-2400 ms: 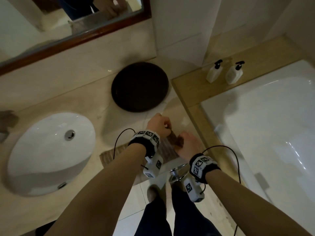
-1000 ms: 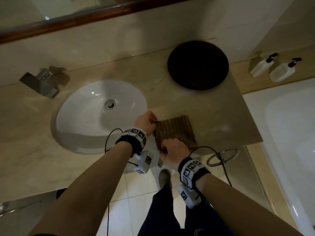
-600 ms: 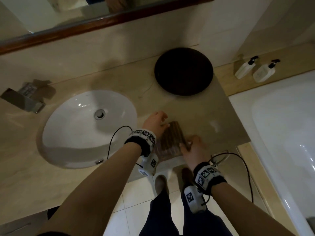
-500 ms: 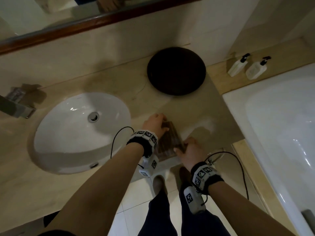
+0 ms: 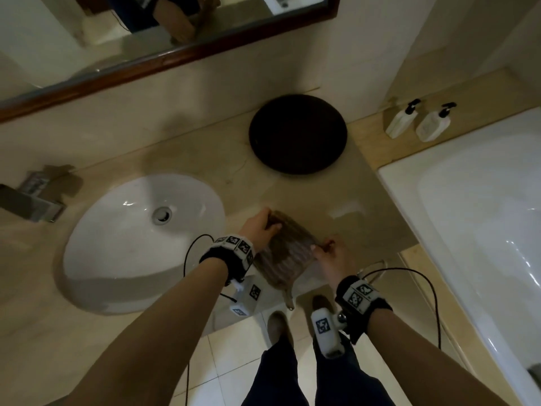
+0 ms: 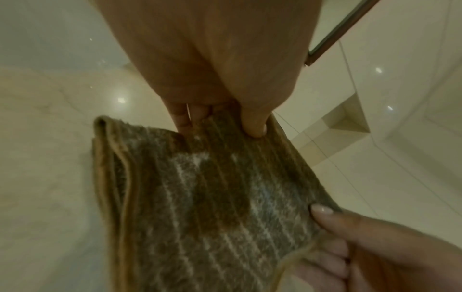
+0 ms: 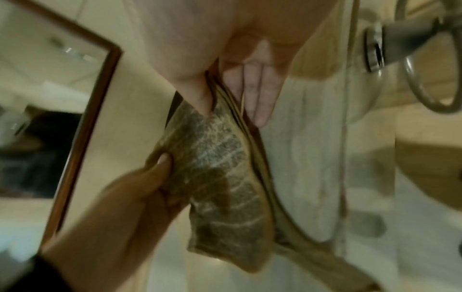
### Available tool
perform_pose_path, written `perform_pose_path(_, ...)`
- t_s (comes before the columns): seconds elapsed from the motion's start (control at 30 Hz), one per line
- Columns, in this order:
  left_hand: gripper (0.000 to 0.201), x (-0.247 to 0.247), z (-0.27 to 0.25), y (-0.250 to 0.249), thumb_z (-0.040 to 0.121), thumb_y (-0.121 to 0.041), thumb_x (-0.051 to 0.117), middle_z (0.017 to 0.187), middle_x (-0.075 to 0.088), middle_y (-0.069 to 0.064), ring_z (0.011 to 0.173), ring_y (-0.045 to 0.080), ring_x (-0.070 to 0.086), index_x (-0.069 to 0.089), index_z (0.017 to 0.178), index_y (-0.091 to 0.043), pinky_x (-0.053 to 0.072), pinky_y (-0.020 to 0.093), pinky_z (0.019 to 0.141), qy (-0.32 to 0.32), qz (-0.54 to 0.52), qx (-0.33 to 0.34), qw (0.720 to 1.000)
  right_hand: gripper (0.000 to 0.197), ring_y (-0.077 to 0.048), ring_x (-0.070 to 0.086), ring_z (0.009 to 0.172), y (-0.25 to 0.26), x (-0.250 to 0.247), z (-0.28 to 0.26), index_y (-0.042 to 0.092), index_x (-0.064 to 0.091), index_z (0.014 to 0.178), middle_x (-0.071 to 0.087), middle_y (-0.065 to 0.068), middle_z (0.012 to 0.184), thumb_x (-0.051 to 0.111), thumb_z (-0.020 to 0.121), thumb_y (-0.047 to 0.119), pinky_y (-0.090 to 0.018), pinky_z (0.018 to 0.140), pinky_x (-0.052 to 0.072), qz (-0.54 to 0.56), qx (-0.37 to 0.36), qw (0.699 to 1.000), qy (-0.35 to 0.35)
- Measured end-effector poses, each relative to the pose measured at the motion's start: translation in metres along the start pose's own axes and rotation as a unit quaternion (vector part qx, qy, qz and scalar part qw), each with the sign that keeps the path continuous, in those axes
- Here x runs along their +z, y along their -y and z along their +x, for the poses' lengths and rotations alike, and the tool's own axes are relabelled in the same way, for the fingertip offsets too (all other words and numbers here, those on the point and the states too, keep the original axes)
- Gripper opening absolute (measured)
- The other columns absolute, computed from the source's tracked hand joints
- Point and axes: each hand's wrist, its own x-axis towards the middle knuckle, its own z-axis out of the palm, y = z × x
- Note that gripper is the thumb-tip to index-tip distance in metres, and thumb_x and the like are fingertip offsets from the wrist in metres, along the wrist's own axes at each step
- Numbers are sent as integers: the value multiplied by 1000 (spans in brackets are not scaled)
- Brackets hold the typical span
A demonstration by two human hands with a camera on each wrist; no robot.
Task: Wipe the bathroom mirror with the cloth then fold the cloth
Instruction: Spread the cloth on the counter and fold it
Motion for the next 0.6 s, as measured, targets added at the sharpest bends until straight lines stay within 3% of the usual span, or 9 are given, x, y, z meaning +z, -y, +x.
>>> perform_pose_path(0.07,30,-1,-7,4,101,-31,47,103,59,13,84,26,58,40,119,-7,45,35,73,-11,-19,9,1000,31,-25,63,87,0,4,10,23,50,93,63,-4,91,75,75,29,-41,74,53,90,24,996,11)
perform_pose_path(0.13,30,0,-11,9,102,-31,46,106,62,16,86,30,61,38,122,-10,48,39,76,-27,-36,18,999,27,-30,65,95,-2,10,16,28,56,92,66,-8,99,76,74,24,-50,88,52,106,29,993,44)
perform_pose_path(0.2,25,2,-16,15,102,-32,46,104,64,14,84,31,64,38,119,-16,53,43,77,-39,-55,24,997,25,-31,67,93,-3,17,17,24,64,90,70,-10,98,78,70,25,-50,89,52,111,35,991,65)
perform_pose_path(0.27,19,4,-22,20,102,-31,46,97,65,10,80,29,65,37,114,-20,55,45,76,-59,-74,32,995,43,-33,68,93,-2,23,14,17,68,94,72,-12,96,84,59,37,-49,88,53,143,59,985,79)
perform_pose_path(0.3,18,5,-25,21,102,-31,46,96,65,9,80,29,65,37,114,-20,55,44,76,-70,-87,36,993,44,-34,67,95,-1,26,11,13,68,97,71,-13,97,84,62,35,-48,88,53,168,63,980,82)
perform_pose_path(0.37,22,5,-30,23,102,-29,46,94,63,4,81,26,64,39,118,-16,53,37,73,-93,-103,38,990,17,-36,65,96,1,29,6,9,64,96,68,-18,100,71,82,16,-44,84,54,215,61,973,65)
perform_pose_path(0.43,26,5,-34,22,103,-28,45,94,59,1,80,24,61,38,123,-14,47,31,70,-114,-114,34,986,5,-34,65,94,5,33,2,8,56,97,64,-22,105,58,92,9,-39,76,57,247,57,966,54)
perform_pose_path(0.5,23,5,-35,21,103,-30,44,91,60,2,79,26,63,37,121,-18,48,31,67,-128,-127,35,983,10,-30,63,93,9,38,-2,10,47,107,60,-17,106,49,98,11,-34,71,58,264,47,962,52)
perform_pose_path(0.6,15,6,-36,16,102,-31,45,84,62,3,74,28,65,34,112,-25,54,38,64,-153,-152,30,976,8,-28,62,95,17,44,-10,22,46,108,60,-8,101,46,100,22,-44,82,55,223,10,975,-5)
